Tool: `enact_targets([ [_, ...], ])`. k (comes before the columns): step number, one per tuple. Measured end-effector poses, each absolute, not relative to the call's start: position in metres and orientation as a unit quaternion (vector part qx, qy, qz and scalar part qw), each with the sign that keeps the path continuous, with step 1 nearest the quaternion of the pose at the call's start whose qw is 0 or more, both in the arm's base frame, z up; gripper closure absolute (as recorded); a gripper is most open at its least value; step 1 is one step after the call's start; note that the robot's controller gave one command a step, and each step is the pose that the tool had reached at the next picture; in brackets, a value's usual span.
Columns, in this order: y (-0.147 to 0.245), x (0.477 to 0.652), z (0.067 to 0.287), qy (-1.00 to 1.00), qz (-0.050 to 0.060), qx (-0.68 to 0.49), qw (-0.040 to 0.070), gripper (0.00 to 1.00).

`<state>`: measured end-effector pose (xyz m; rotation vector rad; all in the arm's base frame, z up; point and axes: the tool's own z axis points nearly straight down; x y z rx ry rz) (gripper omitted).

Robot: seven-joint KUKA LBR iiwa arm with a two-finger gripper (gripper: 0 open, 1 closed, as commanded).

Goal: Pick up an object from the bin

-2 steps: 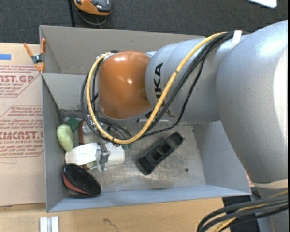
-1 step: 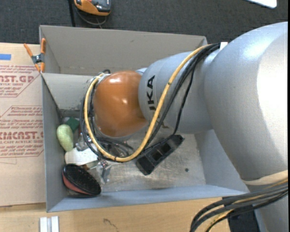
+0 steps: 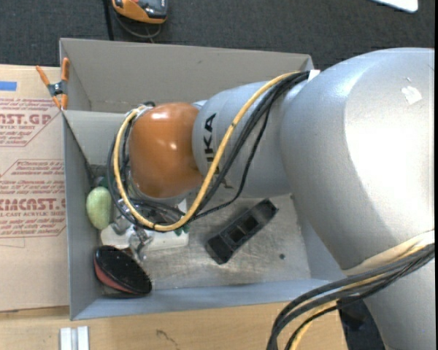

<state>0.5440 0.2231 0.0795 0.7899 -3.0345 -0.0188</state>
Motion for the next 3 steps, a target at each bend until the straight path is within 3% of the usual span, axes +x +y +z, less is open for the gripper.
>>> enact_targets([
  [1, 0.223, 0.544, 0.079, -0.968, -0.006, 0.252, 0.003, 1.00],
  [2, 0.216, 0.538, 0.109, -0.968, -0.002, 0.252, 0.013, 1.00],
  [3, 0.229, 0.547, 0.133, -0.965, -0.001, 0.261, -0.001, 0.00],
])
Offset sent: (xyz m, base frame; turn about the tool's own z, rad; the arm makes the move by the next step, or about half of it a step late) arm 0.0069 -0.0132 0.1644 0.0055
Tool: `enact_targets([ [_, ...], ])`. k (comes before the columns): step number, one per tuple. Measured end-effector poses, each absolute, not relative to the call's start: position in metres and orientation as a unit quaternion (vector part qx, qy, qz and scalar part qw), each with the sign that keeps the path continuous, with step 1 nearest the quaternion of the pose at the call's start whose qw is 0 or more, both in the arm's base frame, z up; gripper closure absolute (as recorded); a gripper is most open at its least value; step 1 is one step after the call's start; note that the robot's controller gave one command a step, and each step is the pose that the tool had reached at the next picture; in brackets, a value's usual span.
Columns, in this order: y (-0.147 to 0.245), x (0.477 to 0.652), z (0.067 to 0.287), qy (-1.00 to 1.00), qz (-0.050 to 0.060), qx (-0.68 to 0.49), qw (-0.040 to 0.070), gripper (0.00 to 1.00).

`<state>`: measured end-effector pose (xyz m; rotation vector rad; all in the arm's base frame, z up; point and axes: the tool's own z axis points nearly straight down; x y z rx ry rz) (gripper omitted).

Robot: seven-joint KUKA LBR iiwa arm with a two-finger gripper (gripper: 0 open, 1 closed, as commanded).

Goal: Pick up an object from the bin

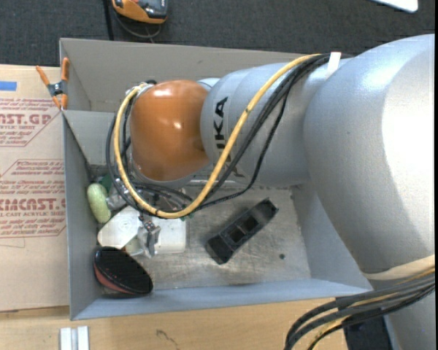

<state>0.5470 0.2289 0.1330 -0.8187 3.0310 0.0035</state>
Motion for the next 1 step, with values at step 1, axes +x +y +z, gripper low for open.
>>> enact_targets([
  [1, 0.2347, 0.5463, 0.1210, 0.964, 0.001, -0.265, 0.000, 0.00],
])
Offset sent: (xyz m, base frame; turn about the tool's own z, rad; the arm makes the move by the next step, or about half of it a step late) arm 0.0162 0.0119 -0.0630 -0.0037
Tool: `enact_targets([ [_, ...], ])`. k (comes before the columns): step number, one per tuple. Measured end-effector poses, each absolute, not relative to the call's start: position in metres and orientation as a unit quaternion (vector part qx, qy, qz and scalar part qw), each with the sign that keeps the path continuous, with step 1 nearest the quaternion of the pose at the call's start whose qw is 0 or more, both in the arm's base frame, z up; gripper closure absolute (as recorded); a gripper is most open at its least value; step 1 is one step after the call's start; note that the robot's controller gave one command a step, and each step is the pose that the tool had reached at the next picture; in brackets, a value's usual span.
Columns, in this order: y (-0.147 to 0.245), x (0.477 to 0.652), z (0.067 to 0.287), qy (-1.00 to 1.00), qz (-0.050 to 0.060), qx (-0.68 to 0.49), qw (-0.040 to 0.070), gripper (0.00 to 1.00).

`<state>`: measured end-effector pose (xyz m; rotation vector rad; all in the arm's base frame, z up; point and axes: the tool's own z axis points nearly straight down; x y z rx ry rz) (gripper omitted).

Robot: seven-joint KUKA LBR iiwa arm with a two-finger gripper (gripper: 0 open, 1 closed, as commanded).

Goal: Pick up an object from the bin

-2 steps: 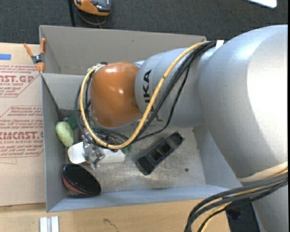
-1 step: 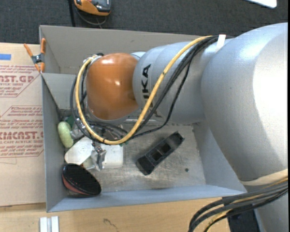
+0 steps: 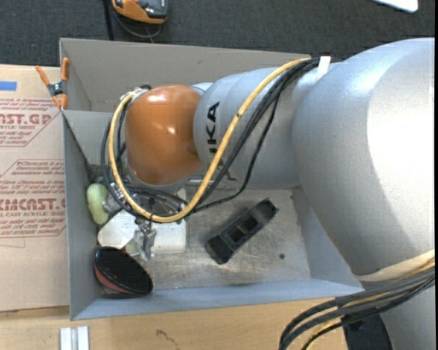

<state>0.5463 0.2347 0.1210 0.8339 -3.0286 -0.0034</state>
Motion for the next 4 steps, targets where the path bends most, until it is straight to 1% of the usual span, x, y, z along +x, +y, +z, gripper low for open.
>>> enact_targets([
  [1, 0.238, 0.565, 0.085, -0.965, 0.002, 0.261, -0.002, 0.00],
  [2, 0.240, 0.566, 0.087, -0.966, -0.001, 0.259, -0.010, 1.00],
  [3, 0.240, 0.566, 0.087, -0.966, -0.001, 0.259, -0.010, 1.00],
  [4, 0.237, 0.560, 0.116, -0.972, -0.001, 0.237, 0.001, 1.00],
])
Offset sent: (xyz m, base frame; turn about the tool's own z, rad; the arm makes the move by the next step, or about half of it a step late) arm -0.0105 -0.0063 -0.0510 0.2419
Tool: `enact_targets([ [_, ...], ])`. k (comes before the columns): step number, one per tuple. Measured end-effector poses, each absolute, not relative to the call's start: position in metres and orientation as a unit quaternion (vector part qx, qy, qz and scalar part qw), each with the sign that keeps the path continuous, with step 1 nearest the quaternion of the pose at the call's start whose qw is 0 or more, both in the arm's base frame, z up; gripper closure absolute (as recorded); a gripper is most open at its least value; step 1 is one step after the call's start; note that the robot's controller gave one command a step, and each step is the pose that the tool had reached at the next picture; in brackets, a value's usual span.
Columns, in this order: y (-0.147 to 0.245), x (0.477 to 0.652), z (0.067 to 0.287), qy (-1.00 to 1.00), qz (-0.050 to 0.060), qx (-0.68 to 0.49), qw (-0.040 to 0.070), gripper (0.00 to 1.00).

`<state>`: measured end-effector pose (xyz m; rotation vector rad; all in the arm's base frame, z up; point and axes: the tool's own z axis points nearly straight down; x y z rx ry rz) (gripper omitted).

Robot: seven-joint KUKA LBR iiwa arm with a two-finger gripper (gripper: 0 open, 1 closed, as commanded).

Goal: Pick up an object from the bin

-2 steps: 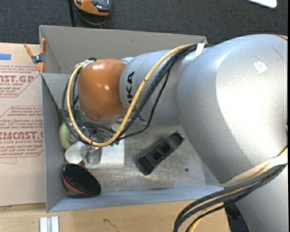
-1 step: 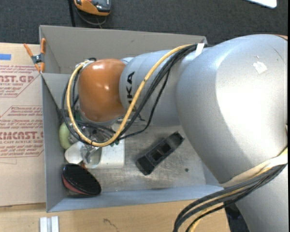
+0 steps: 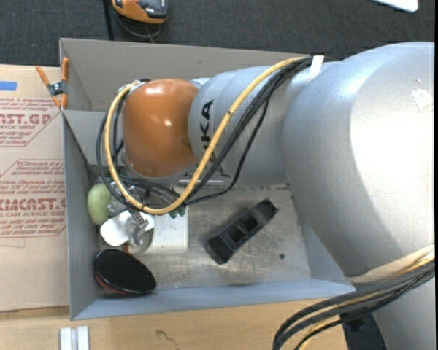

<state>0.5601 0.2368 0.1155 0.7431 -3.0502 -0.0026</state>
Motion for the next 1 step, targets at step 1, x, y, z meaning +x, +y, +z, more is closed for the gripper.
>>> enact_targets([
  [1, 0.2369, 0.5606, 0.1755, -0.973, 0.000, 0.232, 0.001, 1.00],
])
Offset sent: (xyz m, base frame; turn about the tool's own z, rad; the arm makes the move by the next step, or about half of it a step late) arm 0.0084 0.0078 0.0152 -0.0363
